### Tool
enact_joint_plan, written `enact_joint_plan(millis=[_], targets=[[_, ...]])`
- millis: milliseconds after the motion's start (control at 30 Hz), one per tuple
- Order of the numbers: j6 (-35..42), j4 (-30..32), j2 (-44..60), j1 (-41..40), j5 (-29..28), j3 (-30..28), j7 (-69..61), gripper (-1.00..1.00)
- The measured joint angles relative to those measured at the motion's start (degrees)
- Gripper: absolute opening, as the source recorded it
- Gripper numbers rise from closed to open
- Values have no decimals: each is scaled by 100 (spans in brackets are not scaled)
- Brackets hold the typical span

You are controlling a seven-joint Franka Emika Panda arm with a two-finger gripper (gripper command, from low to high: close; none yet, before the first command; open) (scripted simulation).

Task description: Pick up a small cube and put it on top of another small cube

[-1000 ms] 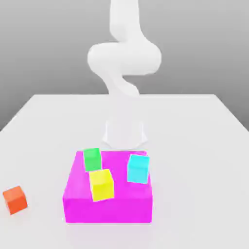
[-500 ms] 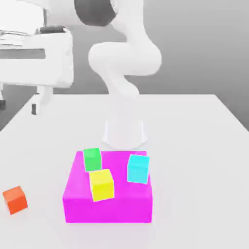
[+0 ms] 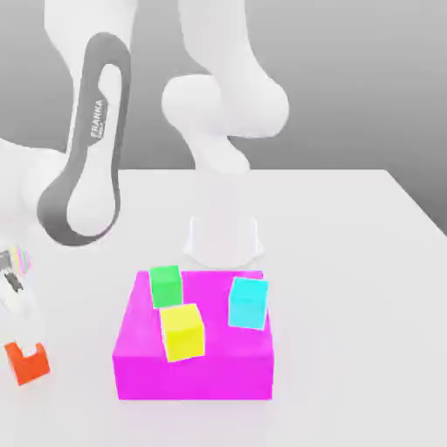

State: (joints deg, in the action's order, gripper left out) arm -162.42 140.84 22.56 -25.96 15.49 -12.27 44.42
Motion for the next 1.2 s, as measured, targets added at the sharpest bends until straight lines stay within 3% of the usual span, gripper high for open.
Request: enact_joint_plan(millis=[33, 267, 467, 733, 1133, 1200], targets=[[-137, -39, 176, -96, 91, 115, -70, -100], [-160, -46, 206, -117, 98, 137, -73, -100], [633, 245, -905, 299, -638, -270, 336, -100], [1514, 999, -2597, 1415, -1377, 372, -669, -100], [2820, 2144, -5054, 3044, -1481, 1230, -2993, -100], [2588, 2288, -4964, 3173, -1480, 1265, -3141, -100]])
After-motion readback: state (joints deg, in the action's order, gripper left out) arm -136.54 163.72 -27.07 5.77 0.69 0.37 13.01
